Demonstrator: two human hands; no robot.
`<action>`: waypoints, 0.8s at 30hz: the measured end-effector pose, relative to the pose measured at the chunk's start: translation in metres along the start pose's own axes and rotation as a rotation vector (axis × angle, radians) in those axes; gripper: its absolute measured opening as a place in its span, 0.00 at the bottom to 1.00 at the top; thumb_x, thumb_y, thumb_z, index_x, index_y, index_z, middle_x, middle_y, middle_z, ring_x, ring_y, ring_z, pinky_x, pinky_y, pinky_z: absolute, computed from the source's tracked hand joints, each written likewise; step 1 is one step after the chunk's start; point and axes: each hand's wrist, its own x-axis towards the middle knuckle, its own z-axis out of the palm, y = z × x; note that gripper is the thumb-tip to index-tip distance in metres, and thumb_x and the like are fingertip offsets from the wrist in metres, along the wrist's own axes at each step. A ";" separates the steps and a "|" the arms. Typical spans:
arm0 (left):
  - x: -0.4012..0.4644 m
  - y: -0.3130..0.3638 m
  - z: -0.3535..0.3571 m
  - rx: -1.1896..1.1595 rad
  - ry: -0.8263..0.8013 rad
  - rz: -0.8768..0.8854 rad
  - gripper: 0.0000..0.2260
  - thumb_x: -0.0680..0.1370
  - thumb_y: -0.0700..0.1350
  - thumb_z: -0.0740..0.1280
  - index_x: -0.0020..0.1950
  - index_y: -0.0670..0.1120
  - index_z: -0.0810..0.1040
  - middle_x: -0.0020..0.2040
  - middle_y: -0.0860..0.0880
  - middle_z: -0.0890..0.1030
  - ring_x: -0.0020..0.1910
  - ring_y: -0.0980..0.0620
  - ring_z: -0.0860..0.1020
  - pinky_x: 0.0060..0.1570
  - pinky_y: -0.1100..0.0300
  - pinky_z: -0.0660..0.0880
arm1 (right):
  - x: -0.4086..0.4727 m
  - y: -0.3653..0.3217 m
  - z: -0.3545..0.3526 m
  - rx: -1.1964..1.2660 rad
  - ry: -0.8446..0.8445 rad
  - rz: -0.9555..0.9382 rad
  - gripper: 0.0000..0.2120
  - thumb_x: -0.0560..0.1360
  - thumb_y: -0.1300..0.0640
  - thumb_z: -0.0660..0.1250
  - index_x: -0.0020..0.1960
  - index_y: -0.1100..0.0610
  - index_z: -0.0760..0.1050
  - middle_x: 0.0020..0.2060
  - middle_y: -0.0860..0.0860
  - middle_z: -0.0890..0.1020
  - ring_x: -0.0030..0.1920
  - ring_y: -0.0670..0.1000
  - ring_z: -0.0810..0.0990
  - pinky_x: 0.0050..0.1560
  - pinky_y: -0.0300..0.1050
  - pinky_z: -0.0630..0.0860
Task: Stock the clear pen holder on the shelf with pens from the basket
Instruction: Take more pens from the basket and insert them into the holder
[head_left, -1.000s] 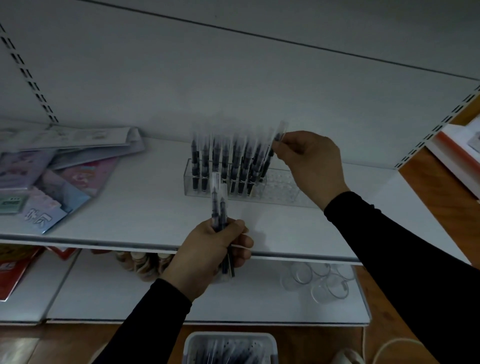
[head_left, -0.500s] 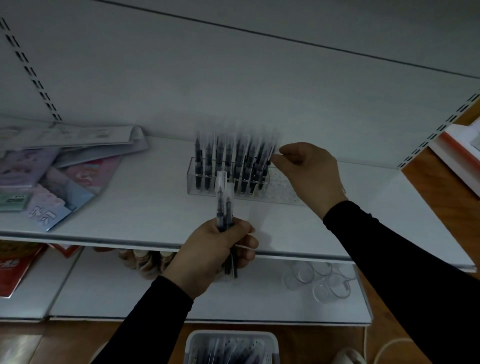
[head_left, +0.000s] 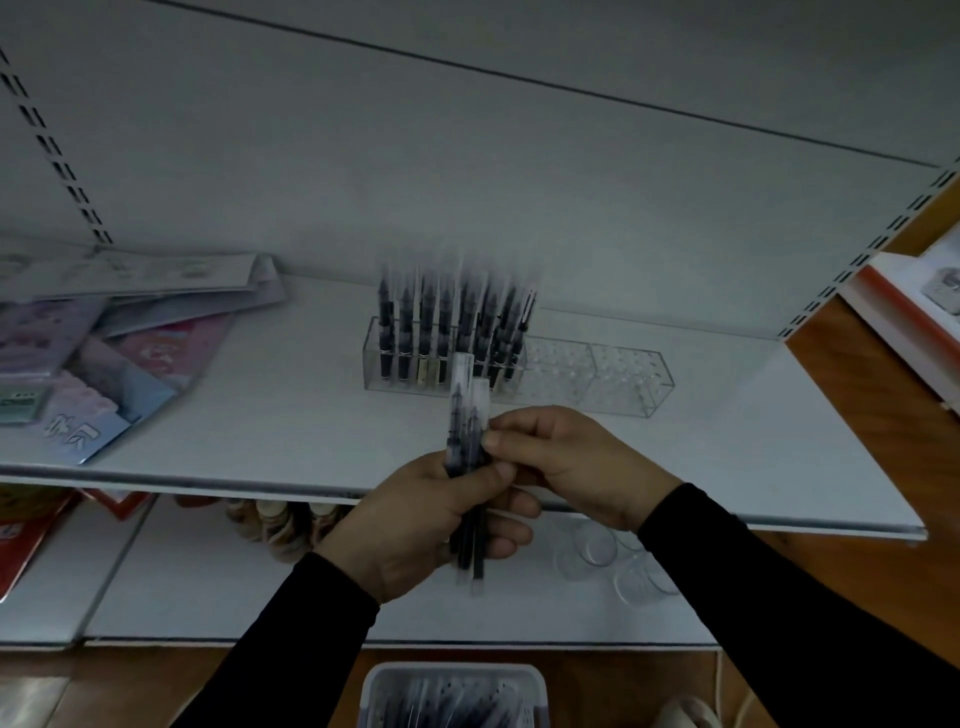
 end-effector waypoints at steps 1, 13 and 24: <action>0.001 0.000 -0.001 -0.012 -0.001 -0.002 0.10 0.79 0.43 0.63 0.53 0.40 0.81 0.39 0.42 0.84 0.34 0.49 0.82 0.35 0.60 0.80 | 0.001 0.000 -0.001 0.001 0.045 -0.001 0.09 0.77 0.58 0.67 0.48 0.65 0.80 0.36 0.52 0.81 0.37 0.47 0.78 0.48 0.42 0.76; 0.005 -0.003 -0.005 0.050 0.163 0.075 0.10 0.81 0.44 0.62 0.51 0.38 0.78 0.31 0.45 0.80 0.27 0.51 0.77 0.27 0.60 0.75 | 0.002 -0.042 -0.048 0.206 0.640 -0.266 0.04 0.74 0.56 0.72 0.41 0.56 0.82 0.33 0.49 0.83 0.35 0.45 0.79 0.37 0.35 0.76; 0.012 -0.005 -0.009 0.049 0.279 0.072 0.07 0.80 0.43 0.64 0.45 0.42 0.70 0.25 0.49 0.70 0.22 0.50 0.68 0.27 0.58 0.65 | 0.017 -0.055 -0.053 -0.093 0.781 -0.460 0.03 0.73 0.56 0.73 0.46 0.54 0.82 0.37 0.45 0.84 0.39 0.43 0.82 0.45 0.36 0.79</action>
